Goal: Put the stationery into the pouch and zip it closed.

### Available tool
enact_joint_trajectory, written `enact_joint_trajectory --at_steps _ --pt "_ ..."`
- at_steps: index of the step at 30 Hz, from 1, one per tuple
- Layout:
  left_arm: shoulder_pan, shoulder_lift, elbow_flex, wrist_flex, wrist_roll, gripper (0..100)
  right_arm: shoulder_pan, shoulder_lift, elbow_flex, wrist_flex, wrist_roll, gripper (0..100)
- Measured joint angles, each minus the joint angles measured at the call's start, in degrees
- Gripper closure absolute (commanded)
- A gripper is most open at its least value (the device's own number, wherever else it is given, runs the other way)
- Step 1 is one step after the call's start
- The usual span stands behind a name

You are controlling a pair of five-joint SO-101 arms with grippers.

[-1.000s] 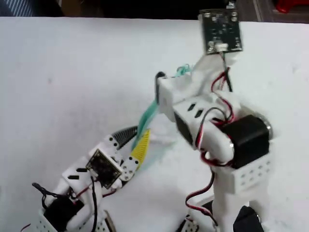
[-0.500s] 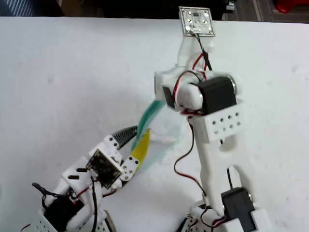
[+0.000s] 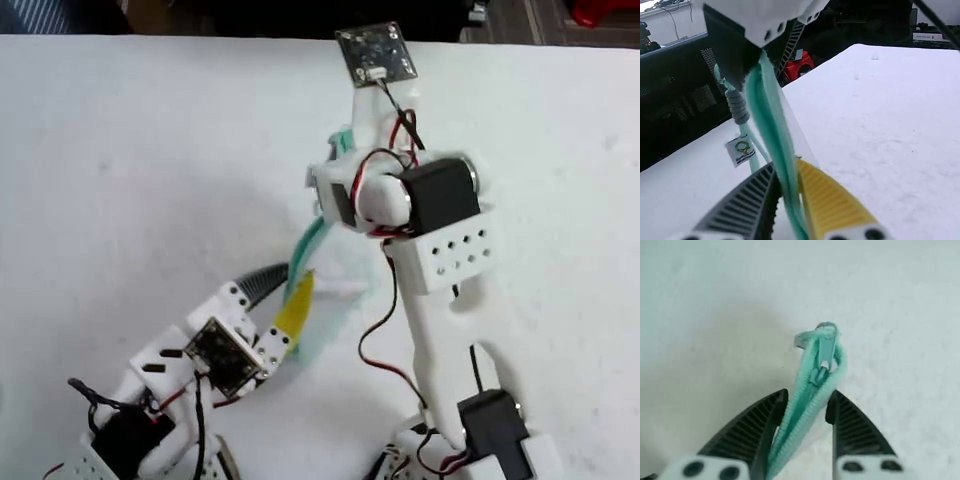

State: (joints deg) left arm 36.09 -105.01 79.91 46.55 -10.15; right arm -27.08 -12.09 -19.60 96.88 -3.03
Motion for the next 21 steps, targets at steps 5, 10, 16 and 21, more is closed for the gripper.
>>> enact_joint_trajectory --at_steps 5,10,16,21 --pt "0.00 0.00 -0.26 0.79 3.34 79 -0.62 1.14 0.09 -1.93 1.32 98.1" --pt "-3.52 0.97 -6.15 9.49 10.99 78 -2.37 4.66 -4.66 -3.43 1.49 98.1" --pt "-6.59 0.26 -13.19 16.97 11.25 78 -8.35 7.47 -17.23 -3.52 1.58 98.1" --pt "-9.76 0.18 -14.68 17.58 10.81 78 -7.91 7.82 -24.44 -3.25 1.58 98.1"
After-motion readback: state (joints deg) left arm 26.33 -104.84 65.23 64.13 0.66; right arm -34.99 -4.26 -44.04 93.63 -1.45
